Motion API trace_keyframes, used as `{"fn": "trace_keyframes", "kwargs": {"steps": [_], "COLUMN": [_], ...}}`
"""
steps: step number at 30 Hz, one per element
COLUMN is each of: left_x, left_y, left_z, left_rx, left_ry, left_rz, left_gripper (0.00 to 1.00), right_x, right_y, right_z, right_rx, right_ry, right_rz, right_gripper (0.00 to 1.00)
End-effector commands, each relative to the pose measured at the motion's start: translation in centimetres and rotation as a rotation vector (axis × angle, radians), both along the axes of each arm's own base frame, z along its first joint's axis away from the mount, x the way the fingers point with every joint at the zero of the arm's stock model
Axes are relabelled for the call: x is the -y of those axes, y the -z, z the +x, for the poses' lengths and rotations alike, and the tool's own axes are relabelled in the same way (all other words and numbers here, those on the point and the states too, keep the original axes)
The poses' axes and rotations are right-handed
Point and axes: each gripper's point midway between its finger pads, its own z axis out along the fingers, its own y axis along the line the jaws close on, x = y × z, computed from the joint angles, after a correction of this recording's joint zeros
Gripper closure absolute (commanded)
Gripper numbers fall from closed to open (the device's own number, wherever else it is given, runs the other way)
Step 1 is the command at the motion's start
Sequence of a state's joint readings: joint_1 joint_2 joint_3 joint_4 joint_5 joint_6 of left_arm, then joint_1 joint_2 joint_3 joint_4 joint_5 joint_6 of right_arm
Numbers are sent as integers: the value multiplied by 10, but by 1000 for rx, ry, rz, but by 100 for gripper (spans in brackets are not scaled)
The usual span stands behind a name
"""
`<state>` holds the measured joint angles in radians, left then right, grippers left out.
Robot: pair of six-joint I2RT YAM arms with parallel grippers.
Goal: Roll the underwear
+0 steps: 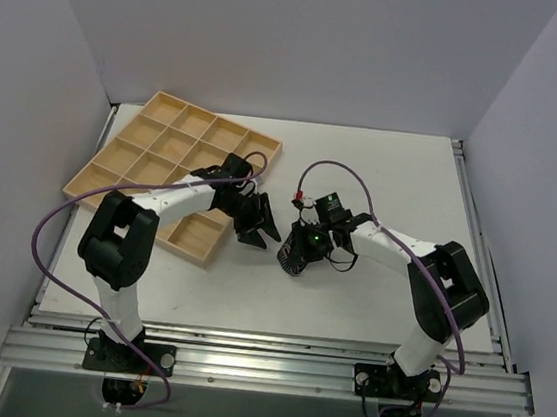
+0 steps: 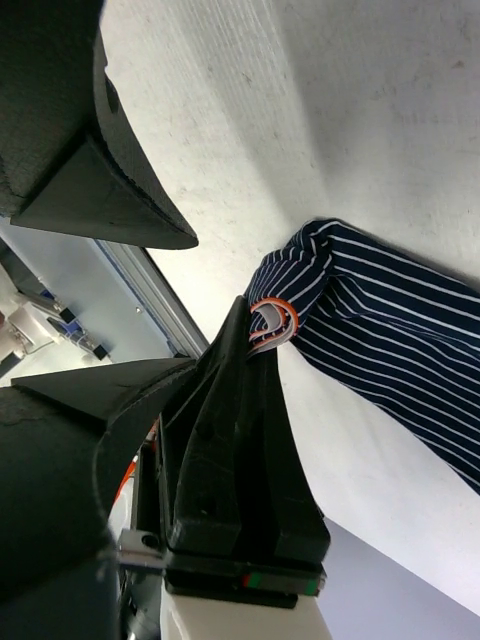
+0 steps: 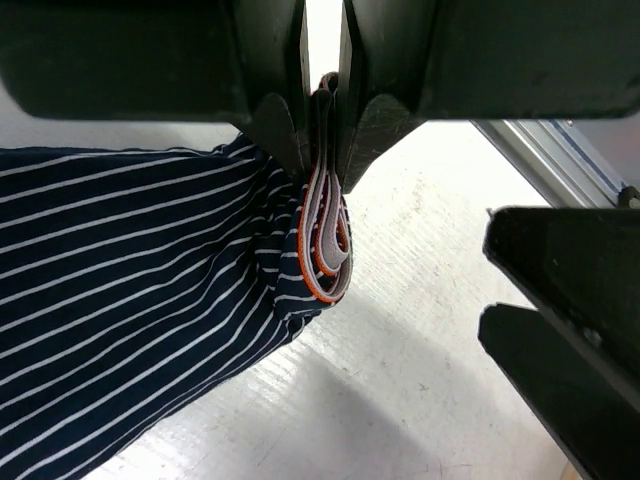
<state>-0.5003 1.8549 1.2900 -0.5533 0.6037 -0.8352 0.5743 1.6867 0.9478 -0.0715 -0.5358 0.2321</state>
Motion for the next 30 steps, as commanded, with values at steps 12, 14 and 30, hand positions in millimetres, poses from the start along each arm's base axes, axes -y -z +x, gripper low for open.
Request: {"fn": "trace_keyframes", "kwargs": {"steps": [12, 14, 30], "left_x": [15, 18, 3], "left_y": [-3, -3, -14], "left_z": [5, 4, -16], "left_rx": [252, 288, 555], "left_ry": [89, 106, 107], "left_rz": [3, -4, 8], "left_gripper": [43, 43, 40], "right_x": [3, 4, -13], "right_y": [4, 5, -3], "right_z": [-4, -8, -38], "right_rx": [-207, -223, -393], "right_ry": [-16, -24, -76], "right_rz": [111, 115, 274], "right_gripper": [100, 100, 100]}}
